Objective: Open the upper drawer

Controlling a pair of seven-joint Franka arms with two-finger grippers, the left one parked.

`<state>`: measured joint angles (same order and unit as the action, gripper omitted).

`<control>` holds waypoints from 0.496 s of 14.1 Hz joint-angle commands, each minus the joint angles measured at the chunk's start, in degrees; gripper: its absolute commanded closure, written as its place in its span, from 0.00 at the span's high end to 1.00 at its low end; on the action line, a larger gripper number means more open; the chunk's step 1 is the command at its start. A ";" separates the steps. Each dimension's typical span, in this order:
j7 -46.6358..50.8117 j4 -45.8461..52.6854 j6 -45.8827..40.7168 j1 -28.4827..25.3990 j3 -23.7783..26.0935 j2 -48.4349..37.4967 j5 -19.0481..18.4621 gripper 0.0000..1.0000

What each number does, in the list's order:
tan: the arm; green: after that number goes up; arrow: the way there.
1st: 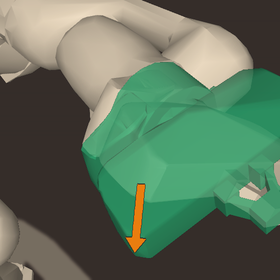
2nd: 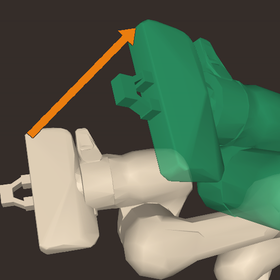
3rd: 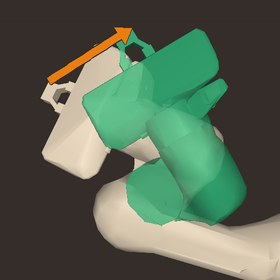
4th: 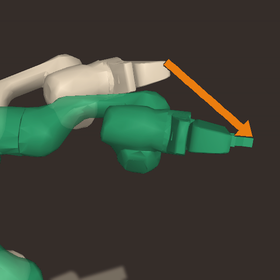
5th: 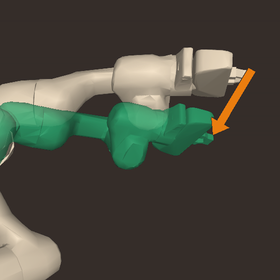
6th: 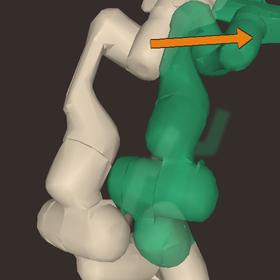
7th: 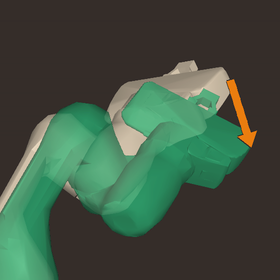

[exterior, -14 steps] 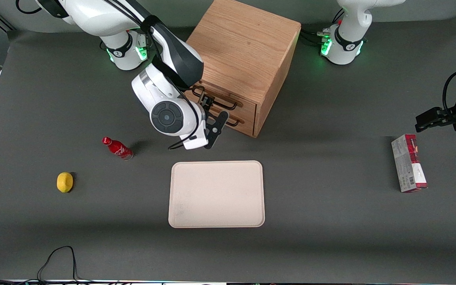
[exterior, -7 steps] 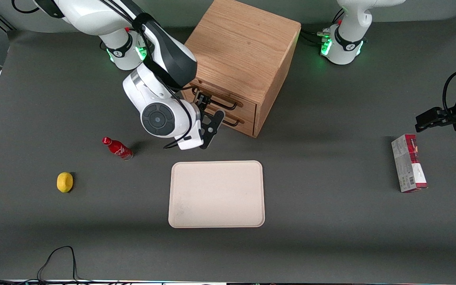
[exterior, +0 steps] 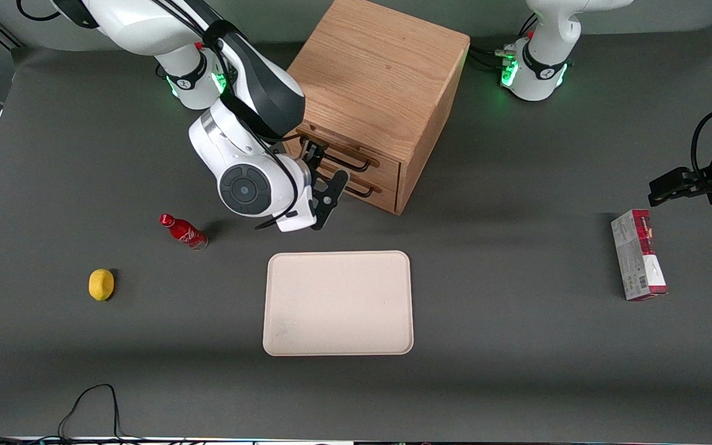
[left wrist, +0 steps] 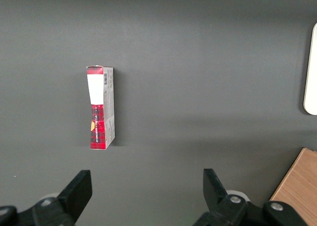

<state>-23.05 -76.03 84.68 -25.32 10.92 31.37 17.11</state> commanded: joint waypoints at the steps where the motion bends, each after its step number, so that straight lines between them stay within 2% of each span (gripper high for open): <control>1: -1.48 -1.22 0.22 -0.70 -0.11 -0.08 1.79 1.00; 7: -2.87 -2.01 4.52 -1.67 -0.03 1.06 1.70 1.00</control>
<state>-23.75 -77.42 87.20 -26.74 11.00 32.39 17.41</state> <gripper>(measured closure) 0.000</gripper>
